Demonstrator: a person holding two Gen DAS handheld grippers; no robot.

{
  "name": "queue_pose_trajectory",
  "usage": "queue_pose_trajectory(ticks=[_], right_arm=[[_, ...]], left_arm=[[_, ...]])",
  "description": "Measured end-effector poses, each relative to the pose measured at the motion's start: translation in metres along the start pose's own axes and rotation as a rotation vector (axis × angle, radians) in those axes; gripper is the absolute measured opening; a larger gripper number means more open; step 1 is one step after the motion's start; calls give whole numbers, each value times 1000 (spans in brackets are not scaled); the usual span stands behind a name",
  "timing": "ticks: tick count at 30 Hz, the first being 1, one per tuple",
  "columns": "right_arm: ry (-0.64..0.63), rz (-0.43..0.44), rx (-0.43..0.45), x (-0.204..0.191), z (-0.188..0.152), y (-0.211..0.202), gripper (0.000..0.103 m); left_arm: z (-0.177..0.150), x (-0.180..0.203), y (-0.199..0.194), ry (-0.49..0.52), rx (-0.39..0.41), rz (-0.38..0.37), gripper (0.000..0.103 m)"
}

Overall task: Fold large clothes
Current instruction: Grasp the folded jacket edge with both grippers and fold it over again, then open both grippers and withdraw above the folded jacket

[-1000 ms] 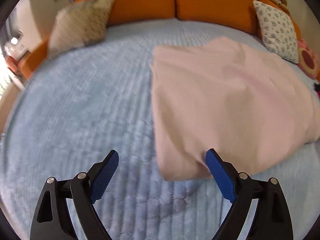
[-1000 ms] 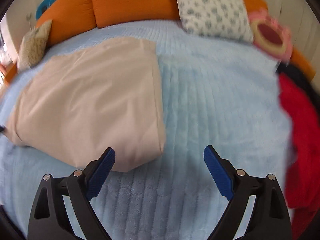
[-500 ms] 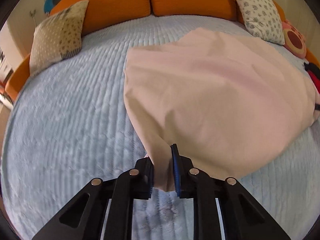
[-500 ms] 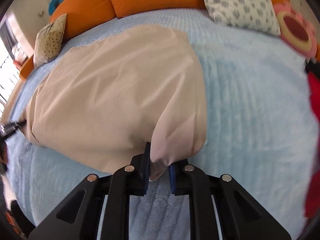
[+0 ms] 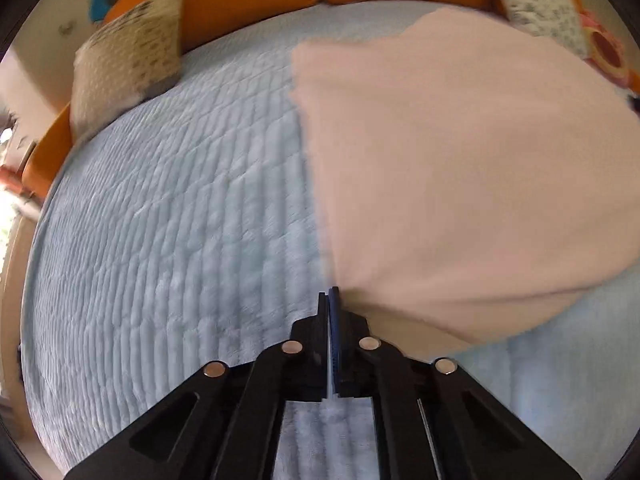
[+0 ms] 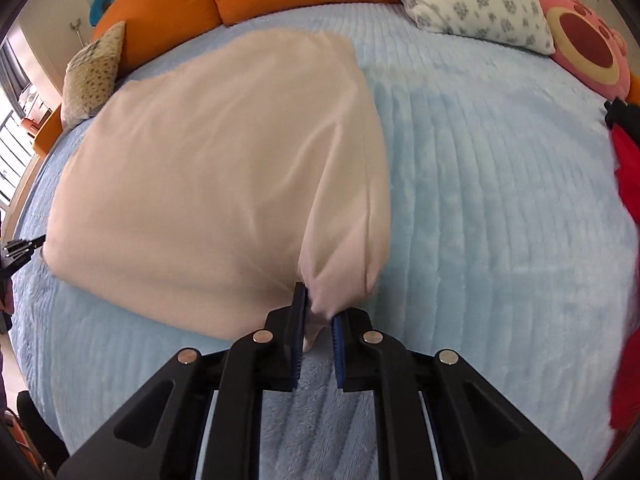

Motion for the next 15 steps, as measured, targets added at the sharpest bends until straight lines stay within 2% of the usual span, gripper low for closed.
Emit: queue_pose_trajectory(ticks=[3, 6, 7, 9, 10, 11, 12, 13, 15], right_arm=[[-34, -40, 15, -8, -3, 5, 13], [-71, -108, 31, -20, -7, 4, 17], [-73, -126, 31, -21, -8, 1, 22], [-70, -153, 27, -22, -11, -6, 44], [-73, -168, 30, -23, -13, -15, 67], [-80, -202, 50, -24, -16, -28, 74], [-92, -237, 74, -26, -18, -38, 73], [-98, -256, 104, -29, -20, -52, 73], [-75, -224, 153, -36, -24, -77, 73]], left_arm=[[-19, -21, 18, -84, -35, -46, 5], [-24, -20, 12, -57, -25, -21, 6], [-23, -19, 7, -59, -25, -29, 6], [-20, -21, -8, -74, -6, -55, 8], [-17, -23, -22, -82, 13, -67, 18], [-14, -23, -34, -89, 32, -63, 30], [-10, -25, -51, -102, 67, -57, 63], [-7, -26, -69, -113, 108, -59, 82], [-2, -25, -93, -125, 155, -88, 90]])
Point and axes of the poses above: each gripper's, at about its wrist camera, not at the fingertips, and y roughly the way its jaws point, x to its right, z to its top, the point moved 1 cm from there along y, roughly the way its jaws point, and after that the axes turned 6 degrees about y, right-handed, at the moved point
